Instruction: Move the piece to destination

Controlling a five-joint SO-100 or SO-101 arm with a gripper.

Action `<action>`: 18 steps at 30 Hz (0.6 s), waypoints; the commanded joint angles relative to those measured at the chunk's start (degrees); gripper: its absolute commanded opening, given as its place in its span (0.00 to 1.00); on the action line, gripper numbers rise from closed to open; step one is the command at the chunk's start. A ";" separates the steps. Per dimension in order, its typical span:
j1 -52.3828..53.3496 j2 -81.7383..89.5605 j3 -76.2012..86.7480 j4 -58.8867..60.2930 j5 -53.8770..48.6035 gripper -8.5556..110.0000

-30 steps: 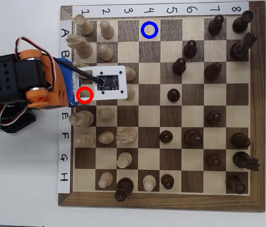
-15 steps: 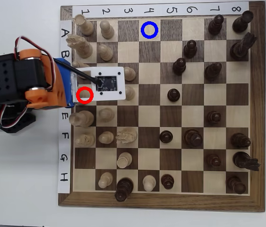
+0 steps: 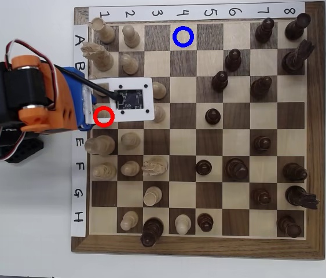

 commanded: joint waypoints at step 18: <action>-1.32 8.09 -24.35 1.58 -0.70 0.07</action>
